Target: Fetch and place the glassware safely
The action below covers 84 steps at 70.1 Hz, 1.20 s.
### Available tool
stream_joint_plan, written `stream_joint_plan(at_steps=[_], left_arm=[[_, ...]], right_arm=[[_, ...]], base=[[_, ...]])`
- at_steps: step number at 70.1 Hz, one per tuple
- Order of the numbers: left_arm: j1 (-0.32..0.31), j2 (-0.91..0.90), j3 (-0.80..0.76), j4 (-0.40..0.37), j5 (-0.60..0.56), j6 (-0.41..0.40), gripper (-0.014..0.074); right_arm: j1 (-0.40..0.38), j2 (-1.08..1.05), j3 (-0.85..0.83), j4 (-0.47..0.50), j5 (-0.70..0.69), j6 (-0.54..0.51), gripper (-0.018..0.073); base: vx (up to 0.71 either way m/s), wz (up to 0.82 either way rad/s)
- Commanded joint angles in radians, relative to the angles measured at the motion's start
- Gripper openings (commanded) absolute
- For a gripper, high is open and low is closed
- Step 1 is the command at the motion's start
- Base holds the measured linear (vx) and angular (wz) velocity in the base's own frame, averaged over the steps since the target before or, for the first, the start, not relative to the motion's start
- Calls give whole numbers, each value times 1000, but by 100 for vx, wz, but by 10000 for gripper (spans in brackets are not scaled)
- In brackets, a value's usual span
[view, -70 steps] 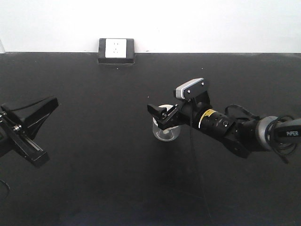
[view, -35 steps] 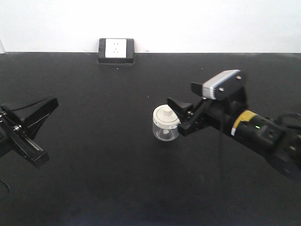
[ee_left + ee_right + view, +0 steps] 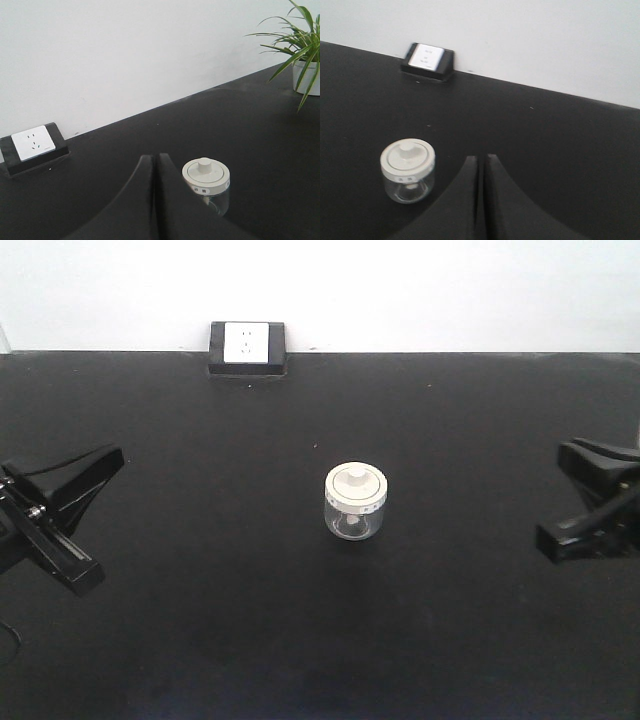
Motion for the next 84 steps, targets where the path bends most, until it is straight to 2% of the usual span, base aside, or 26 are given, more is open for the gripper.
stream_joint_plan(at_steps=[1, 25, 75, 84], left_arm=[[-8, -12, -24, -41, -52, -10, -7], [-8, -12, -24, -41, -52, -10, -7], [-7, -12, -22, -45, -65, -11, -7], [-7, -16, 21, -144, -98, 4, -7]], right_arm=[[-5, -58, -23, -2, 15, 2, -8], [-5, -113, -23, -1, 82, 5, -8], [-5, -113, -23, -1, 82, 5, -8], [-5, -113, -23, -1, 84, 5, -8]], base=[[0, 0], [0, 0], [0, 0], [0, 0]])
